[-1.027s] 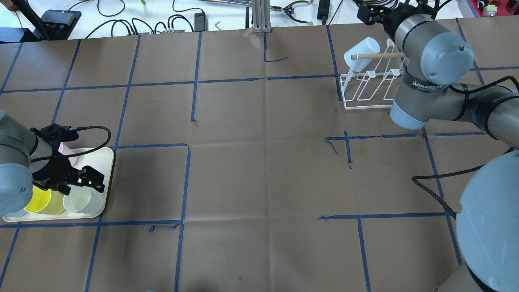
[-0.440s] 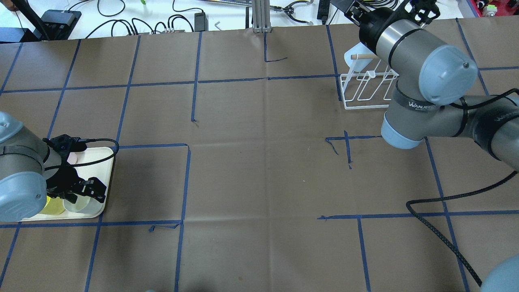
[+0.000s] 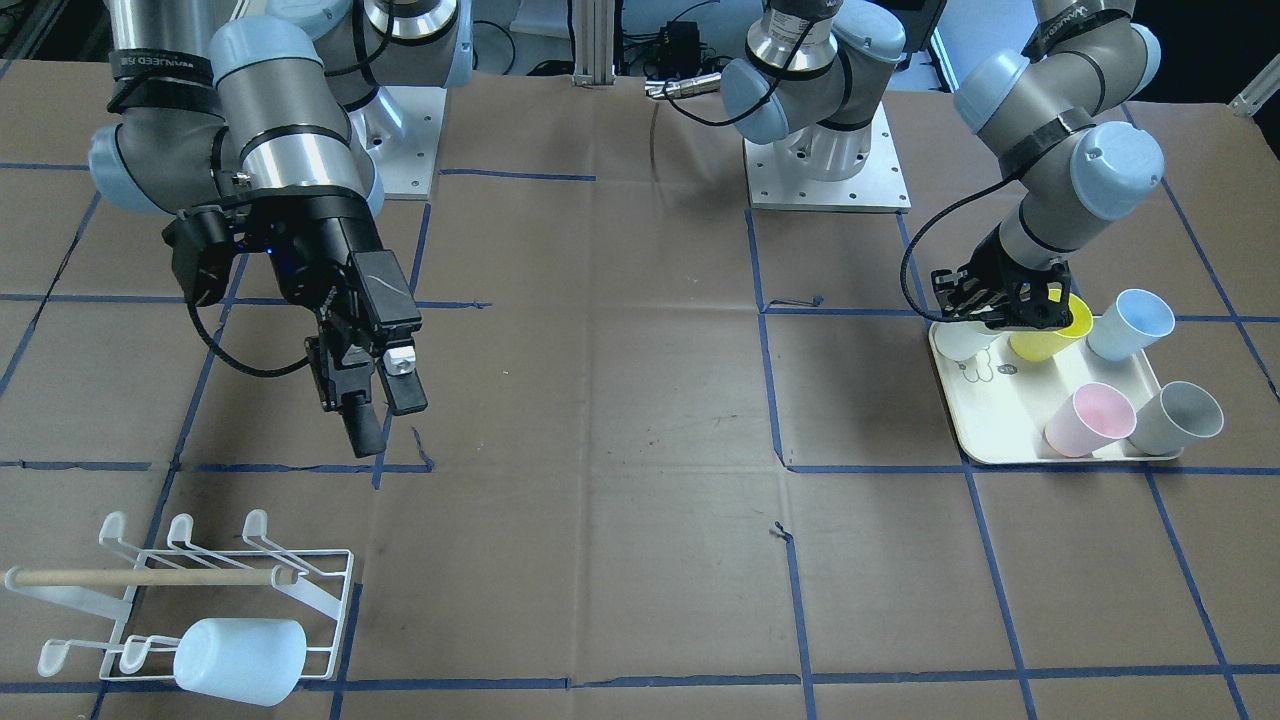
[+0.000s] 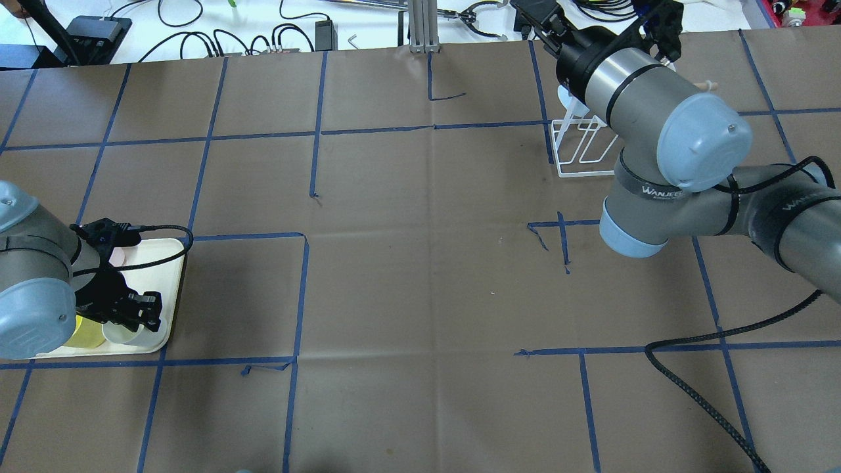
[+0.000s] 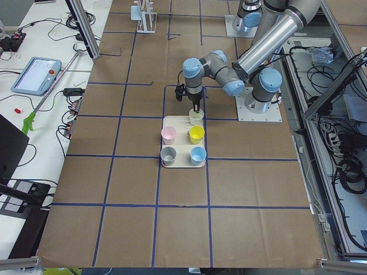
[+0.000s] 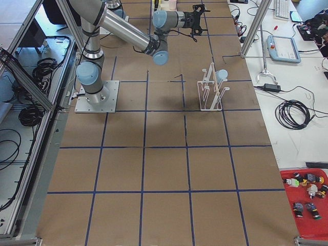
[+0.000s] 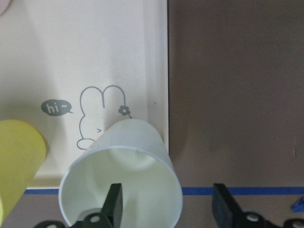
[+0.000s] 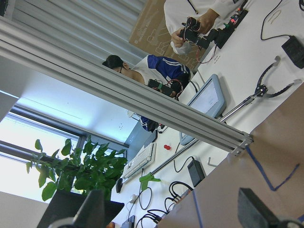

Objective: Transfer IKEA cup to right arm and place on rack

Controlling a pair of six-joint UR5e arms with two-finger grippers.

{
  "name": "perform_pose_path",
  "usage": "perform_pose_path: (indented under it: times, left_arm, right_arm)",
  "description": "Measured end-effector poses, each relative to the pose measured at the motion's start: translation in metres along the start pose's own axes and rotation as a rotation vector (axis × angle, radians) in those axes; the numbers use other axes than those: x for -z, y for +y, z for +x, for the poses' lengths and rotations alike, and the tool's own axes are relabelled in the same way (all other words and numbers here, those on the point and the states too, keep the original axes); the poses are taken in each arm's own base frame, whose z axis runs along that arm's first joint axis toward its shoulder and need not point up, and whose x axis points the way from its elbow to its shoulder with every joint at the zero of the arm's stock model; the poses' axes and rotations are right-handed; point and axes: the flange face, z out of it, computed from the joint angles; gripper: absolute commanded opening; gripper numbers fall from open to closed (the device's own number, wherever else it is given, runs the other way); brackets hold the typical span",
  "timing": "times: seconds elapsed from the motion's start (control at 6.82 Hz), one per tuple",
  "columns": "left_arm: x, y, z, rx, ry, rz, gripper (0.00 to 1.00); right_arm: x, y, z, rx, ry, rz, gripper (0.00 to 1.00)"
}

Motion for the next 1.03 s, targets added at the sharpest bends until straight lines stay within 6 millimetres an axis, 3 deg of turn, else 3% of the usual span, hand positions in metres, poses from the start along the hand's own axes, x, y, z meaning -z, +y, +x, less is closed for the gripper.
perform_pose_path:
  times: [0.29, 0.59, 1.03]
  left_arm:
    - [0.006, -0.001, -0.002, 0.002, -0.008, 0.013, 0.00]
    - [0.026, -0.009, -0.006, 0.005, -0.023, 0.056, 0.00]
    - [0.102, -0.042, -0.029, 0.009, -0.032, 0.091, 0.00]
  right_arm:
    - [0.002, 0.020, -0.005, -0.243, -0.084, -0.001, 1.00]
    - [-0.001, 0.027, 0.004, -0.396, -0.133, 0.000, 1.00]
    - [-0.003, 0.031, 0.013, -0.441, -0.121, -0.005, 1.00]
